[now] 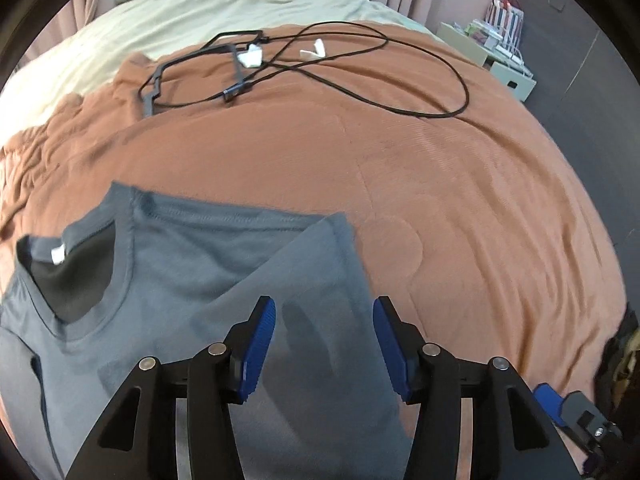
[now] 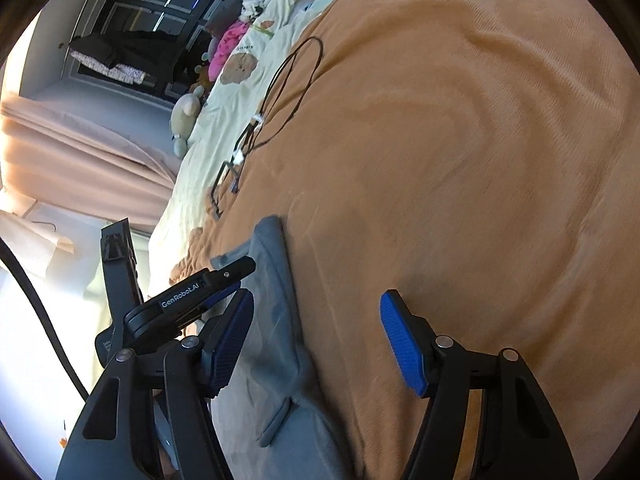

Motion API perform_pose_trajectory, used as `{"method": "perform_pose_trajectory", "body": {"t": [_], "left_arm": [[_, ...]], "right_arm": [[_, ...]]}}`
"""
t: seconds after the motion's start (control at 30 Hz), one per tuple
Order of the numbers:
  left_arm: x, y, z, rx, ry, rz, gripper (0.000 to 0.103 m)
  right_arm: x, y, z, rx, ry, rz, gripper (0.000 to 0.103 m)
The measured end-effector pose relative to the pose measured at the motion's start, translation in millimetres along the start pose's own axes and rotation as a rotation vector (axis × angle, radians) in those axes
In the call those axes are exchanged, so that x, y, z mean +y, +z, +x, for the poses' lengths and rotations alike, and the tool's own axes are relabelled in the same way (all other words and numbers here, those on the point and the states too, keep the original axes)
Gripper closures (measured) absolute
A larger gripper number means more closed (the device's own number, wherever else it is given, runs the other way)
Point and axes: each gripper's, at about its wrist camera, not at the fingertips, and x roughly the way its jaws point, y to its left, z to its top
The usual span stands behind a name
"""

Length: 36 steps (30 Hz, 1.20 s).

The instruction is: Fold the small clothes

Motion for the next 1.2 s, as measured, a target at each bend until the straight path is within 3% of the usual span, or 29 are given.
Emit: {"method": "perform_pose_trajectory", "body": {"t": [0.27,0.33,0.47,0.57,0.83,1.2], "left_arm": [[-11,13,19,0.003,0.061,0.005,0.05],[-11,15,24,0.009,0.043,-0.015,0.051],[-14,18,31,0.015,0.05,-0.022,0.085],[-12,19,35,0.019,0.042,-0.05,0.094],[-29,24,28,-0.02,0.017,-0.014,0.095],[-51,29,57,-0.013,0.035,0.089,0.094]], "right_arm": [[-6,1,-7,-0.016,-0.023,0.008,0.04],[-6,1,-7,-0.016,-0.025,0.005,0.043],[-10,-1,-7,-0.015,-0.016,0.026,0.043],[-12,-5,-6,-0.007,-0.012,0.036,0.043],[-18,0,-13,-0.013,-0.004,0.059,0.043],[-21,-2,-12,-0.01,-0.008,0.075,0.043]]}}
